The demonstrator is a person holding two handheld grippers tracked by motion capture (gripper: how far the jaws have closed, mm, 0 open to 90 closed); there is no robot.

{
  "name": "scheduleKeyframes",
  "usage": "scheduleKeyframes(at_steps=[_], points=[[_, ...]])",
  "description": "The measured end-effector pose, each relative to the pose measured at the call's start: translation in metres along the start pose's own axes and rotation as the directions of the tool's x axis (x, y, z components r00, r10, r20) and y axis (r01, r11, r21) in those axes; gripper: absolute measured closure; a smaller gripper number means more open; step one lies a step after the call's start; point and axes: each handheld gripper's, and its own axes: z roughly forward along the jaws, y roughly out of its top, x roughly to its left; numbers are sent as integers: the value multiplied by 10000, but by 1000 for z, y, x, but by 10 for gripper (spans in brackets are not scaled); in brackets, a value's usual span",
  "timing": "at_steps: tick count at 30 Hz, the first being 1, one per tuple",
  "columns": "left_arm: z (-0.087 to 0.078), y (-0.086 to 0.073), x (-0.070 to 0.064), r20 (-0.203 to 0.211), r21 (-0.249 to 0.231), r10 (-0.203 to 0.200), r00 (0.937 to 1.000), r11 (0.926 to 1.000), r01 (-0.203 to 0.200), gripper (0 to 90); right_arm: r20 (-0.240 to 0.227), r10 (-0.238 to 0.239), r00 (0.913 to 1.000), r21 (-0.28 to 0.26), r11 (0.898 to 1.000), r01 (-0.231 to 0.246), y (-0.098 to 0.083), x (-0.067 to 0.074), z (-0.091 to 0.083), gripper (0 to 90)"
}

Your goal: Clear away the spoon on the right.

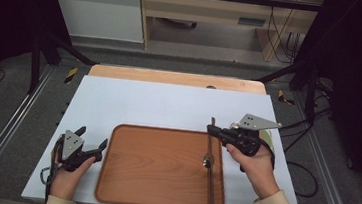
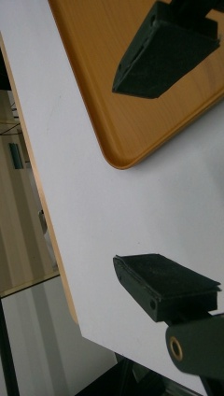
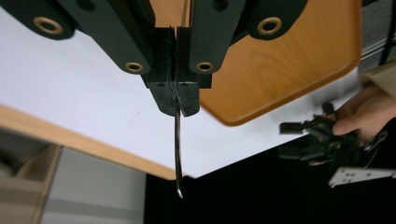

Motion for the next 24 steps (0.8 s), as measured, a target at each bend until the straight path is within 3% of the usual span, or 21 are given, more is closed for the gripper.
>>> scheduleKeyframes(at_steps=[14, 20, 24], points=[[1, 0, -3, 39, 32, 145, 9999, 9999, -145, 136, -1329, 720, 9885, 927, 9939, -599, -36, 26, 19, 893], [1, 0, -3, 64, 47, 157, 9999, 9999, -157, 136, -1639, 998, 9814, 1466, 9863, -758, -44, 31, 25, 892], [2, 0, -3, 80, 61, 177, 9998, 9998, -177, 136, -1497, 1005, 9836, 1640, 9836, -755, -45, 31, 27, 871]])
